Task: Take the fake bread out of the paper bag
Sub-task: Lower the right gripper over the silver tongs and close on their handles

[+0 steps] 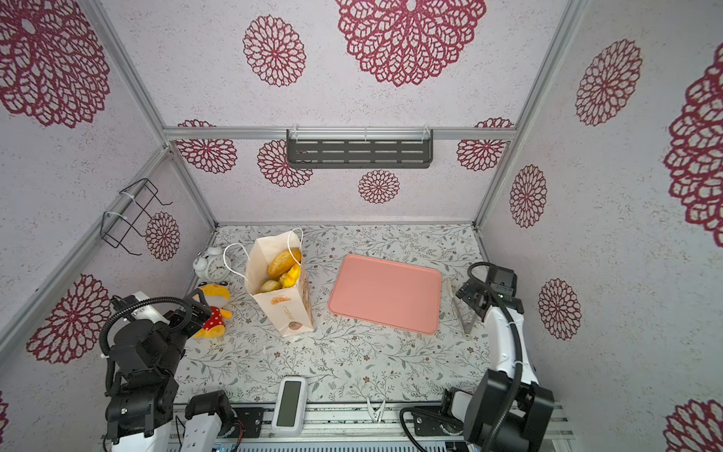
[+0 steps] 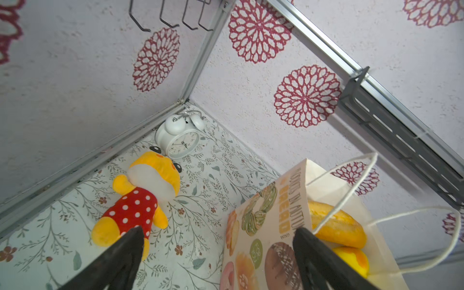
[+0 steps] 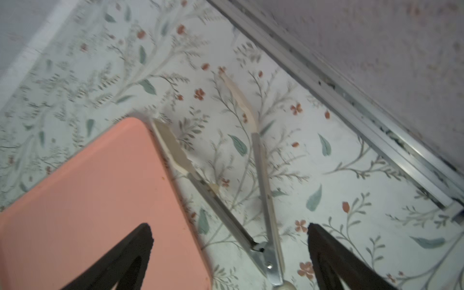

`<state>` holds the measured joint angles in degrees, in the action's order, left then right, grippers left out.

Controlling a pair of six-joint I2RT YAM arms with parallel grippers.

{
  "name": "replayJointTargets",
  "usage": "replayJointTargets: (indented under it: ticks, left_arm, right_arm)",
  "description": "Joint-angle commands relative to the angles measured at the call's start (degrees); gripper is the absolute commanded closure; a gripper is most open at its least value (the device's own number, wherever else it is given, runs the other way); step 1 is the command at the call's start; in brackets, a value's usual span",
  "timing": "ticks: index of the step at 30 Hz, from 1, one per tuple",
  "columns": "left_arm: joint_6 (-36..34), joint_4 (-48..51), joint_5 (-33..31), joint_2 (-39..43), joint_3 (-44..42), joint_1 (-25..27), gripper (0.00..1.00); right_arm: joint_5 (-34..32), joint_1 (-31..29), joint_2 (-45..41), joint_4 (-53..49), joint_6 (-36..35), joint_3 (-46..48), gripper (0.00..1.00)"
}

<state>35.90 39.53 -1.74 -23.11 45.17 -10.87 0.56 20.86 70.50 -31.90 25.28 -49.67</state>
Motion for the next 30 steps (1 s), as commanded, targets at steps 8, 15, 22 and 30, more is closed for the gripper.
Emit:
replayJointTargets:
  ticks: [8, 15, 22, 30]
  left_arm:
    - [-3.63, 1.78, 5.66, 0.94, -1.05, 1.56, 0.03]
    - [-4.31, 0.30, 5.96, 1.40, -1.84, 4.87, 0.03]
    - [-4.42, -0.22, 6.49, 2.41, -2.10, 6.95, 0.03]
    - [-4.24, -0.69, 5.95, 3.62, -2.54, 8.24, 0.03]
  right_arm:
    - [2.70, 2.09, 3.88, -8.47, -12.40, -3.24, 0.02]
    - [8.75, 2.11, -1.23, -5.69, -14.21, -1.44, 0.01]
    - [8.05, 2.05, 1.30, -10.73, -11.36, -2.01, 0.01]
    - [6.79, 1.72, 2.83, -8.78, -9.95, 3.06, 0.01]
